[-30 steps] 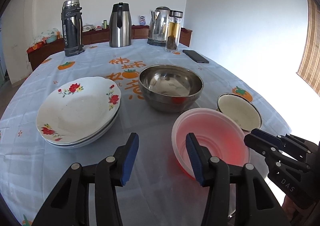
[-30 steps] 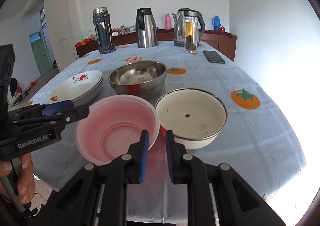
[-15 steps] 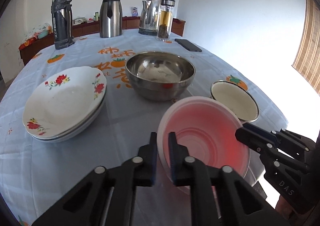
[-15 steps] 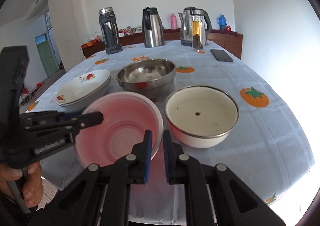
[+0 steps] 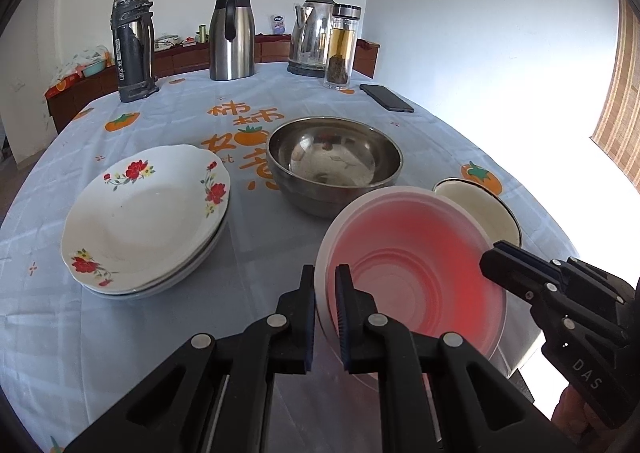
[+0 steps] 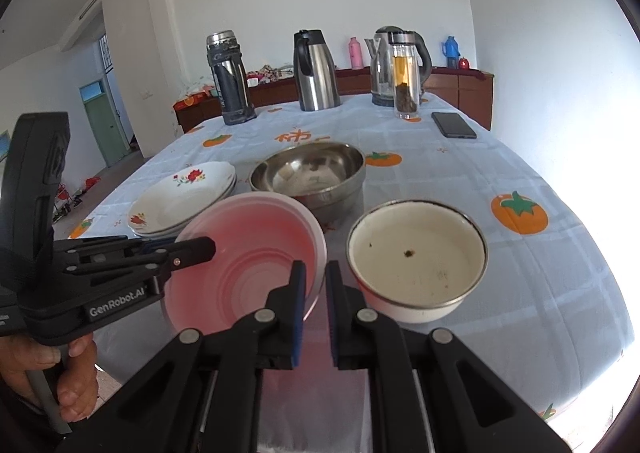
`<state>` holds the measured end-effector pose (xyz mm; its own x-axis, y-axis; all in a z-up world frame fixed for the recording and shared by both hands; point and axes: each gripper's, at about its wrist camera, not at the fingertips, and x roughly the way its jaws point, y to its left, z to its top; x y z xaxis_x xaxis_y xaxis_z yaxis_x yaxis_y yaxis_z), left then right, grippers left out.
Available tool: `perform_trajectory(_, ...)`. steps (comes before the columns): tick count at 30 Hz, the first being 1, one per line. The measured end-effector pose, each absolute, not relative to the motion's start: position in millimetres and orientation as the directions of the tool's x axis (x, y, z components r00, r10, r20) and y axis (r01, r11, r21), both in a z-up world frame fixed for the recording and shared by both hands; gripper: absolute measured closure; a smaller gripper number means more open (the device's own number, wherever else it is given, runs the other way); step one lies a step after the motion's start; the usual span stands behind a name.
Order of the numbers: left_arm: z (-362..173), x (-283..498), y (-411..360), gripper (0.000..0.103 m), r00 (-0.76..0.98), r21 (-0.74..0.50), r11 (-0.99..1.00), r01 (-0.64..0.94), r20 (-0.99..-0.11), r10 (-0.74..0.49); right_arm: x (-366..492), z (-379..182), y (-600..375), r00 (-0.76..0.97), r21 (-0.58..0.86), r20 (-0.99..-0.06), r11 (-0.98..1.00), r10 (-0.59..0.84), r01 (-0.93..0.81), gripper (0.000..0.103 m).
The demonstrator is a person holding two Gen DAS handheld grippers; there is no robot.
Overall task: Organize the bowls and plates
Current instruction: 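Close both grippers on the pink plastic bowl rim, then lift the pink bowl with both grippers toward the dark red bowl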
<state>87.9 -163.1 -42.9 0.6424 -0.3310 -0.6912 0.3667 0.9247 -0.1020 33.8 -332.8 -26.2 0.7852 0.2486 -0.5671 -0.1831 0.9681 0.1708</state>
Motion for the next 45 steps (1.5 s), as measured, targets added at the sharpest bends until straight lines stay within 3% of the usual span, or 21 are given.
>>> perform_trajectory(27,12.8,145.4,-170.6,0.092,0.67,-0.065,0.914,0.401,-0.66,-0.341,92.2,23.9,-338.7,0.782,0.172,-0.559,0.962,0.274,-0.214,0.093)
perform_trajectory(45,16.0,200.2,-178.5,0.092,0.617,-0.08,0.886,0.456,-0.69,-0.38,146.1,29.5,-339.4,0.737,0.141,-0.636,0.973,0.229,-0.181,0.093)
